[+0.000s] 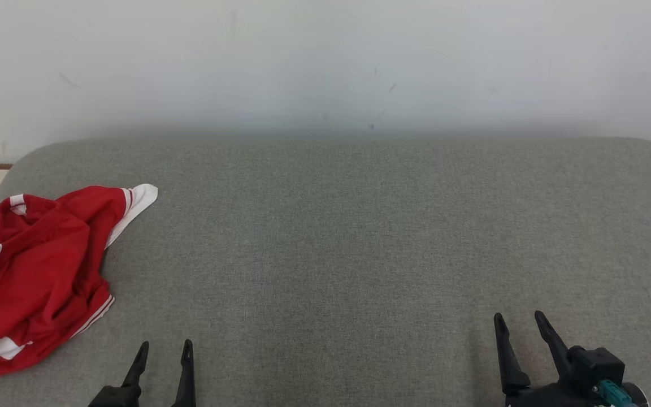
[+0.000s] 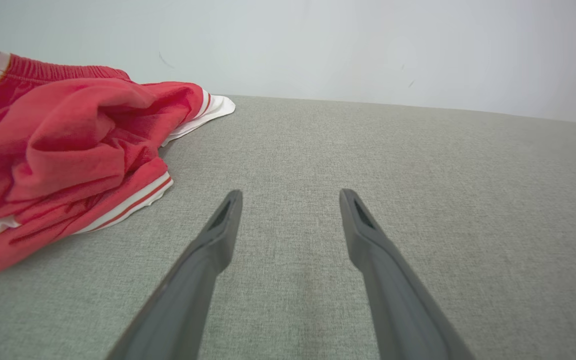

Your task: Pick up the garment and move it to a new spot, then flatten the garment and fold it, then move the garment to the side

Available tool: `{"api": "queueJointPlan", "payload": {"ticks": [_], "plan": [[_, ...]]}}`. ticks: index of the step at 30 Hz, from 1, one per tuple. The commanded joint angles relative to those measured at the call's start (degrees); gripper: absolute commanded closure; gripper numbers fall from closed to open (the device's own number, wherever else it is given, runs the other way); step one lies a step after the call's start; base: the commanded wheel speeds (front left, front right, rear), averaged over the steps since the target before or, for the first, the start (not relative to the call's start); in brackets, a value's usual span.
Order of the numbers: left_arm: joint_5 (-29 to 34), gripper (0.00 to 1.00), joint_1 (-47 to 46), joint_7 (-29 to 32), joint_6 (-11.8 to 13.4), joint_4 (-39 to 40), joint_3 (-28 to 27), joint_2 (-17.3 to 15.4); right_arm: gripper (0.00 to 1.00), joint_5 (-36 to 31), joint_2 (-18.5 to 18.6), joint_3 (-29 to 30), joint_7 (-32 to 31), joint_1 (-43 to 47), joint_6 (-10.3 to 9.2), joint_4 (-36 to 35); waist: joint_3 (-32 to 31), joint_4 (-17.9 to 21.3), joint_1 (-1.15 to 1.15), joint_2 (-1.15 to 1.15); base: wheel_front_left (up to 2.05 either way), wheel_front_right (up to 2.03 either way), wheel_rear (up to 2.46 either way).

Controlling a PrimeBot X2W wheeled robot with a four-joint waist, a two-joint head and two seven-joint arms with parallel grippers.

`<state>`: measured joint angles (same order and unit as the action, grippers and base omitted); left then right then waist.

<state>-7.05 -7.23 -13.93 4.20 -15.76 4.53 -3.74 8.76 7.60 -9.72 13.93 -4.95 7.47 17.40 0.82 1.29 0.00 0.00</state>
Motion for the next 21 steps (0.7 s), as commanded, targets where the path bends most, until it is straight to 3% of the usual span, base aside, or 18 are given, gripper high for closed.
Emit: {"api": "queueJointPlan", "payload": {"ticks": [1, 11, 21], "plan": [[1.7, 0.00, -0.5, -0.5, 0.1, -0.1, 0.0, 0.0, 0.00, -1.5, 0.1, -0.1, 0.5, 0.8, 0.04, -0.3, 0.1, -0.1, 0.00, 0.00, 0.00, 0.00, 0.00], [5.0, 0.00, -0.8, -1.4, 0.4, -0.2, -0.8, 0.4, 0.00, -4.0, 0.2, -1.5, 1.4, 0.7, 0.04, -0.9, 0.8, -2.6, 0.00, 0.00, 0.00, 0.00, 0.00], [5.1, 0.00, 0.5, -1.3, 1.0, -0.7, -2.2, 0.6, 0.00, -2.1, 0.3, -5.0, 1.3, -0.5, 0.04, -0.9, 1.6, -13.4, 0.00, 0.00, 0.00, 0.00, 0.00]]}}
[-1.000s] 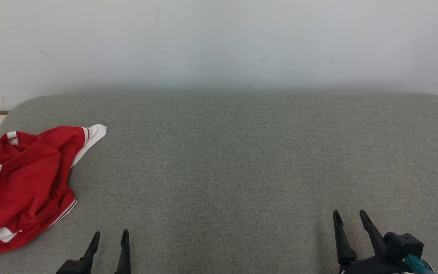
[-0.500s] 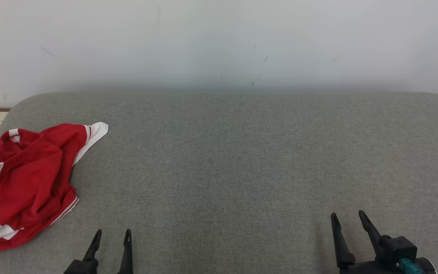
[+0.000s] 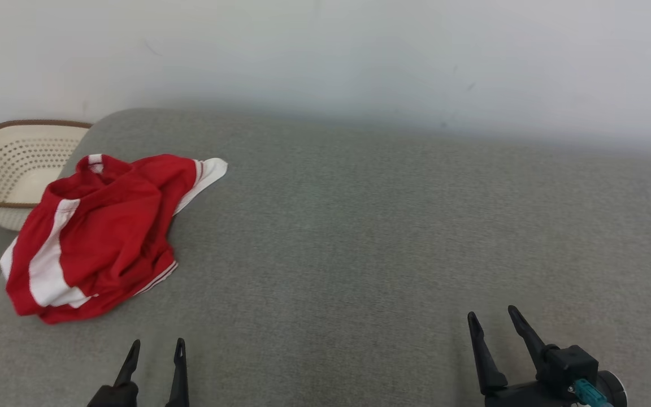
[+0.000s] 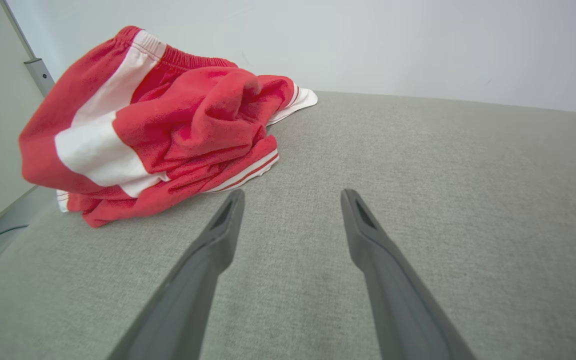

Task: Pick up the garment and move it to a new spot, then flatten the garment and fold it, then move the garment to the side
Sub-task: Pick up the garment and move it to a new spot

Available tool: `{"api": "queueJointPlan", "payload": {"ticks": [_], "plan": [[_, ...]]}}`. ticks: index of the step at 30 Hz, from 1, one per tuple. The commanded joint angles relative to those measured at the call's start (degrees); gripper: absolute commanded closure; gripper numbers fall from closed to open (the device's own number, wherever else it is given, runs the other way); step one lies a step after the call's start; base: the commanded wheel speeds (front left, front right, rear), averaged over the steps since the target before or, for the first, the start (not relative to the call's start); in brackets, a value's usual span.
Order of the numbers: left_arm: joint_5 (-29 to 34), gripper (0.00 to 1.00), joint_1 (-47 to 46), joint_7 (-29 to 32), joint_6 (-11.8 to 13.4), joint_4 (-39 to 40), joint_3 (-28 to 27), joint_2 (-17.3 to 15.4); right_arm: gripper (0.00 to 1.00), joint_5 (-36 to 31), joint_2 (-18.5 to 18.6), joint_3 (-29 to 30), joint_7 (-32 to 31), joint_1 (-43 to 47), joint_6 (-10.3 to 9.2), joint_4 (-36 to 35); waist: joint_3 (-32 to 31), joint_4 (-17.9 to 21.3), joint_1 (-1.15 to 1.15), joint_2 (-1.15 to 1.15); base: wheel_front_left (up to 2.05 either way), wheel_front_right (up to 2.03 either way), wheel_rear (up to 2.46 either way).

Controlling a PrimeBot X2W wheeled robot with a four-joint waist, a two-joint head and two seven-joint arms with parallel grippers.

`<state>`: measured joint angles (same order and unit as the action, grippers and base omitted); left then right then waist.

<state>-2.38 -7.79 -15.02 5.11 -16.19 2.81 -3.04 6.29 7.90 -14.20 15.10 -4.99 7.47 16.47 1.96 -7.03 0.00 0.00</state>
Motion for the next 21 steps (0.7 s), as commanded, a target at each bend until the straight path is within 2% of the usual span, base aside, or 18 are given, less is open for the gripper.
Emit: {"api": "queueJointPlan", "payload": {"ticks": [1, 6, 9, 14, 21], "plan": [[0.4, 0.00, 1.1, -0.2, 0.1, -0.4, -0.7, -0.1, 0.00, 0.4, 0.0, -0.8, 0.1, -0.5, 0.04, 0.2, 0.5, -6.4, 0.00, 0.00, 0.00, 0.00, 0.00], [0.6, 0.00, 1.7, -0.2, 0.4, -0.5, -1.6, 0.0, 0.00, 1.1, -0.1, -3.0, 0.1, -1.8, 0.03, 0.8, 0.9, -11.8, 0.00, 0.00, 0.00, 0.00, 0.00], [0.8, 0.00, 2.0, -0.2, 0.4, -0.9, -2.4, -0.1, 0.00, 1.5, -0.3, -3.8, 0.1, -2.6, 0.03, 1.1, 1.3, -13.2, 0.00, 0.00, 0.00, 0.00, 0.00], [0.3, 0.00, 1.5, -0.2, -0.4, -1.3, -3.6, -0.9, 0.00, 1.8, -0.8, -5.0, 0.1, -3.4, 0.03, 1.6, 2.1, -12.8, 0.00, 0.00, 0.00, 0.00, 0.00], [-0.9, 0.00, -4.2, -0.2, -4.8, -4.2, -5.7, -2.9, 0.00, 2.9, 0.9, -5.4, 0.1, -3.5, 0.03, 2.2, 4.5, -8.5, 0.00, 0.00, 0.00, 0.00, 0.00]]}}
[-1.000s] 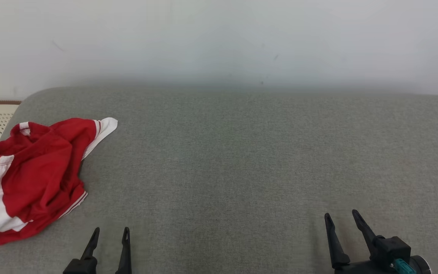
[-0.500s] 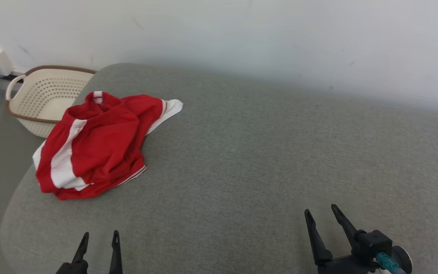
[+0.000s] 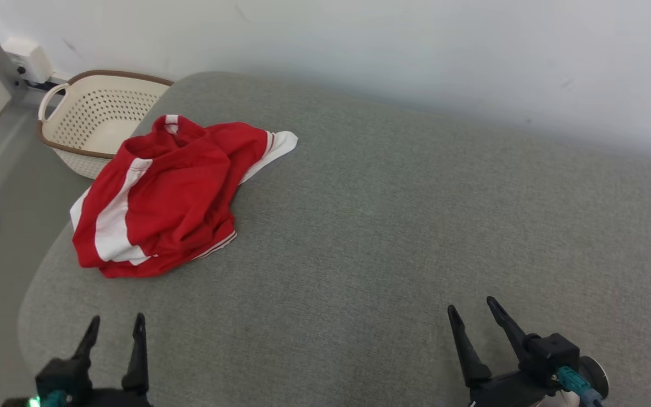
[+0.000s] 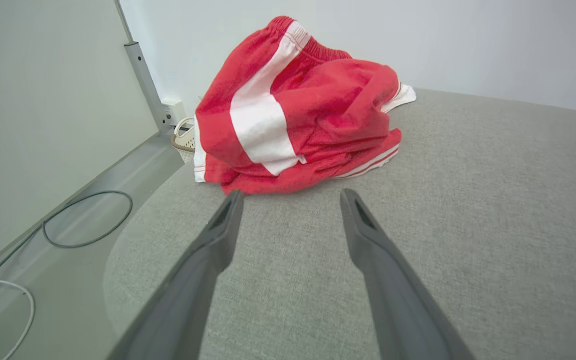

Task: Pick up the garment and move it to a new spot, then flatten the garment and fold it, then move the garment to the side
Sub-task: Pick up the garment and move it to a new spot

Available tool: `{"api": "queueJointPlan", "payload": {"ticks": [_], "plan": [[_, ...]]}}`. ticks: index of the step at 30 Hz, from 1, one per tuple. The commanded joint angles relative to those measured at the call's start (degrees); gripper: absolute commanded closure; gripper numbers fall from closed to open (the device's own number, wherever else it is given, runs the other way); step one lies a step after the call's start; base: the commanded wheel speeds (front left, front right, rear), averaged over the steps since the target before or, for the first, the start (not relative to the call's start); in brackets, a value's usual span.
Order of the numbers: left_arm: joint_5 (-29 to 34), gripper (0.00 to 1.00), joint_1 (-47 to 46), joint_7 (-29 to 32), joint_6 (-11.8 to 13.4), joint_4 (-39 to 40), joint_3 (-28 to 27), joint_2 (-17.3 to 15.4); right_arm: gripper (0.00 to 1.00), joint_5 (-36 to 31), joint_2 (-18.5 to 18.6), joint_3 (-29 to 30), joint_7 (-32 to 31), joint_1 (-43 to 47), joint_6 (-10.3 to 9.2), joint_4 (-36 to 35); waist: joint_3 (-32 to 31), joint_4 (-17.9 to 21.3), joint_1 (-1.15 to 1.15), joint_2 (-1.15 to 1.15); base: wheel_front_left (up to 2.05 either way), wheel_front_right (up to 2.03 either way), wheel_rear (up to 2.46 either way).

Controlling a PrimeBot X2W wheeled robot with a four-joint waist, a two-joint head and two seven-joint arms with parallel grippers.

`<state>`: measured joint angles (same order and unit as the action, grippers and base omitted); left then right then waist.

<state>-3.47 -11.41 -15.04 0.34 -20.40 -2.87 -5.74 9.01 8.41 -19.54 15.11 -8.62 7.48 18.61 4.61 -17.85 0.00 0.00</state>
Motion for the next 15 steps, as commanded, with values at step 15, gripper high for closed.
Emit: {"api": "queueJointPlan", "payload": {"ticks": [15], "plan": [[3.5, 0.00, -25.7, -0.2, -5.7, -13.1, -0.1, -13.8, 0.00, 1.1, 3.3, 0.6, 0.1, -2.0, 0.02, -2.0, 10.8, 10.5, 0.00, 0.00, 0.00, 0.00, 0.00]]}}
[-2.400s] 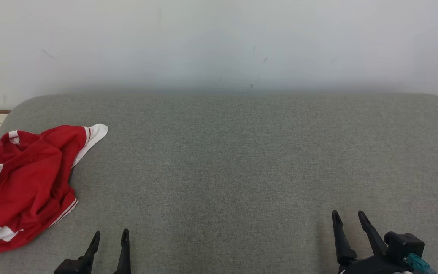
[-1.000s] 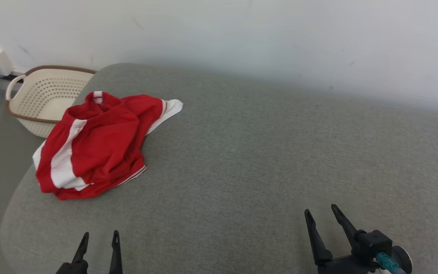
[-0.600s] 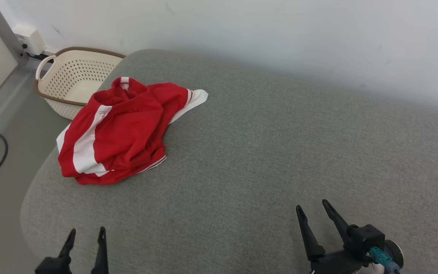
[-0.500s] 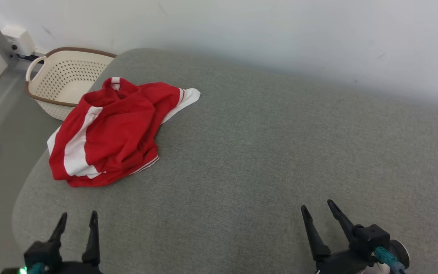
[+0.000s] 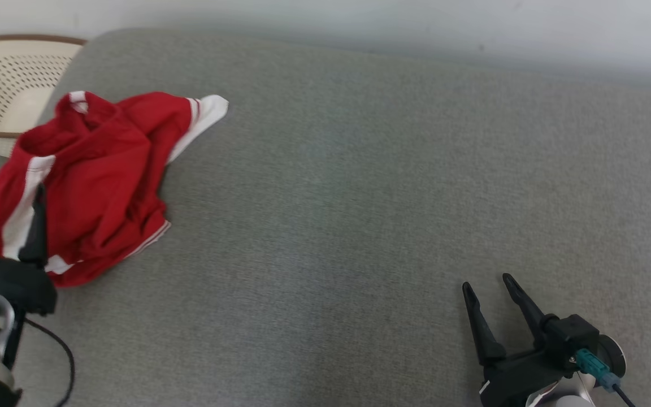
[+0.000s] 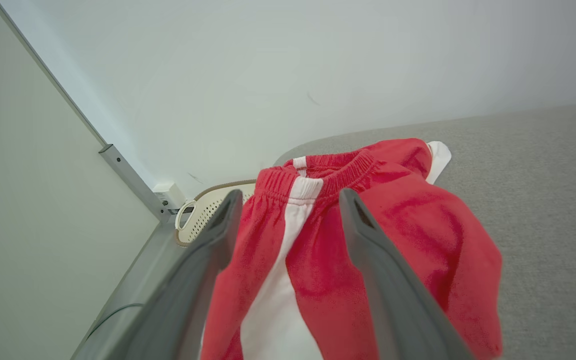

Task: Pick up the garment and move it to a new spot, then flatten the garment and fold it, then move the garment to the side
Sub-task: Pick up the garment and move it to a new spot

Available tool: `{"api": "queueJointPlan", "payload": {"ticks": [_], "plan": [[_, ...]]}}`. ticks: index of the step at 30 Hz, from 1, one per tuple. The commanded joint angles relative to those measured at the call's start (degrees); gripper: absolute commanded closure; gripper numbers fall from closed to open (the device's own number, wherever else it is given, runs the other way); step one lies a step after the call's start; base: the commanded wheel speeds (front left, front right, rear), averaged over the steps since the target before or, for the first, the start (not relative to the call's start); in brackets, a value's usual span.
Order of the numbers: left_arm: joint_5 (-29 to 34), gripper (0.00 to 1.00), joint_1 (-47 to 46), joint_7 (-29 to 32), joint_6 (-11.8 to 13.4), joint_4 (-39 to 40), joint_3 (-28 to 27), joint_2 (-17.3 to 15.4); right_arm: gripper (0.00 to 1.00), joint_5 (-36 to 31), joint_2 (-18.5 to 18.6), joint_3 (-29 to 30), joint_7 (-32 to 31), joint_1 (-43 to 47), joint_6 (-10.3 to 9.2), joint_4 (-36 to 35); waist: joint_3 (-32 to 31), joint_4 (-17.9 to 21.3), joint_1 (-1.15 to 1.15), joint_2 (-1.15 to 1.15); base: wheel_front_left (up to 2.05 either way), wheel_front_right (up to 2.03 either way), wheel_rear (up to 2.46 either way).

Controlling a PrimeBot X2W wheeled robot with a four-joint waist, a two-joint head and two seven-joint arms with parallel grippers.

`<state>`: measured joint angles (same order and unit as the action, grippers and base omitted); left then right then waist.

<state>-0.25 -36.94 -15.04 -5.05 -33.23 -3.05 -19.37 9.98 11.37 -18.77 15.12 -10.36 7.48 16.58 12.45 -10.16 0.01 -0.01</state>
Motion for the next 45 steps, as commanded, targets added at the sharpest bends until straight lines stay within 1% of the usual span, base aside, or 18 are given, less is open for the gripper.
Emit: {"api": "queueJointPlan", "payload": {"ticks": [1, 3, 6, 9, 13, 14, 15, 16, 20, 22, 23, 24, 27, 30, 36, 40, 42, 45], "plan": [[0.4, 0.00, -1.7, -0.2, -0.4, -1.5, 0.4, -1.0, 0.00, 0.2, 0.5, -0.2, 0.1, -0.6, 0.02, -0.1, 3.6, 3.2, -0.01, 0.01, 0.00, 0.00, 0.00], [1.2, 0.00, -4.1, -0.2, -0.7, -4.9, 1.2, -2.4, 0.00, 0.4, 0.9, -0.3, 0.1, -1.1, 0.02, -0.4, 4.6, 4.0, -0.01, 0.01, 0.00, 0.00, 0.00], [1.7, 0.00, -7.8, -0.2, -0.8, -9.3, 2.0, -3.6, 0.00, 0.6, 1.3, -0.2, 0.1, -1.6, 0.02, -0.5, 6.1, 5.0, -0.01, 0.01, 0.00, 0.00, 0.00], [2.1, 0.00, -10.4, -0.1, 0.0, -13.0, 2.6, -4.3, 0.00, 0.7, 1.8, 0.3, 0.1, -2.0, 0.02, -0.5, 7.3, 5.9, -0.01, 0.01, 0.00, 0.00, 0.00], [1.9, 0.00, -12.6, -0.1, 2.2, -17.5, 2.2, -4.8, 0.00, 1.0, 1.8, 0.6, 0.0, -1.7, 0.01, -0.4, 7.7, 6.8, -0.01, 0.01, 0.00, 0.00, 0.00], [2.1, 0.21, -12.9, -0.1, 2.7, -18.5, 2.3, -4.9, 0.00, 1.1, 1.6, 0.7, 0.0, -1.7, -0.01, -0.5, 7.7, 7.0, -0.01, 0.01, 0.00, 0.00, 0.00], [1.9, 0.82, -13.3, -0.1, 3.2, -19.4, 2.2, -4.7, 0.00, 1.3, 1.6, 0.8, 0.0, -1.7, -0.01, -0.5, 7.7, 7.1, -0.01, 0.01, 0.00, 0.00, 0.00], [1.7, 1.00, -13.7, -0.1, 3.6, -20.0, 2.1, -4.6, 0.00, 1.3, 1.4, 0.9, 0.0, -1.7, -0.01, -0.6, 7.7, 7.2, -0.01, 0.01, 0.00, 0.00, 0.00], [1.4, 1.00, -14.5, -0.2, 4.2, -20.4, 2.3, -4.1, 0.00, 1.4, 1.1, 1.1, 0.0, -1.9, -0.01, -1.0, 7.5, 7.3, -0.01, 0.01, 0.00, 0.00, 0.00], [1.2, 1.00, -14.9, -0.2, 4.4, -17.1, 2.6, -3.7, 0.00, 1.5, 0.8, 1.3, 0.0, -2.0, -0.01, -1.2, 7.1, 7.2, -0.01, 0.01, 0.00, 0.00, 0.00], [1.4, 1.00, -14.3, -0.2, 4.0, -15.4, 3.2, -3.4, 0.00, 1.6, 0.7, 1.3, 0.0, -1.9, -0.01, -1.2, 6.8, 7.1, -0.01, 0.01, 0.00, 0.00, 0.00], [2.3, 1.00, -13.3, -0.2, 3.3, -11.2, 4.9, -2.8, 0.00, 2.0, 0.5, 2.0, 0.0, -1.5, -0.01, -1.4, 5.8, 6.8, -0.01, 0.01, 0.00, 0.00, 0.00], [2.8, 1.00, -12.8, -0.3, 2.0, -3.5, 7.3, -1.6, 0.00, 2.2, 0.2, 2.8, 0.0, -0.5, 0.00, -1.2, 4.5, 6.2, -0.01, 0.01, 0.00, 0.00, 0.00], [2.1, 1.00, -11.8, -0.2, 1.0, 3.7, 10.0, 1.0, 0.00, 2.6, 0.0, 2.7, 0.1, -0.3, 0.00, -1.0, 3.0, 5.8, -0.01, 0.01, 0.00, 0.00, 0.00], [0.1, 1.00, -9.9, -0.2, -0.9, 12.5, 16.4, 7.6, 0.00, 3.2, -0.6, 1.2, 0.1, -0.5, 0.00, -0.1, 1.0, 6.9, -0.01, 0.01, 0.00, 0.00, 0.00], [-1.6, 1.00, -9.3, -0.2, -1.7, 15.5, 21.0, 12.2, 0.00, 3.5, -0.8, 1.0, 0.1, -0.2, 0.00, 0.1, 0.4, 8.6, -0.01, 0.01, 0.00, 0.00, 0.00], [-2.5, 1.00, -9.2, -0.2, -1.8, 16.2, 23.6, 13.9, 0.00, 3.7, -1.0, 1.1, 0.1, -0.1, 0.00, 0.2, 0.1, 9.7, -0.01, 0.01, 0.00, 0.00, 0.00], [-4.0, 1.00, -8.6, -0.2, -2.1, 15.7, 27.3, 15.5, 0.00, 3.9, -1.6, 0.8, 0.1, 0.0, 0.00, 0.4, -0.4, 12.2, -0.01, 0.01, 0.00, 0.00, 0.00]]}}
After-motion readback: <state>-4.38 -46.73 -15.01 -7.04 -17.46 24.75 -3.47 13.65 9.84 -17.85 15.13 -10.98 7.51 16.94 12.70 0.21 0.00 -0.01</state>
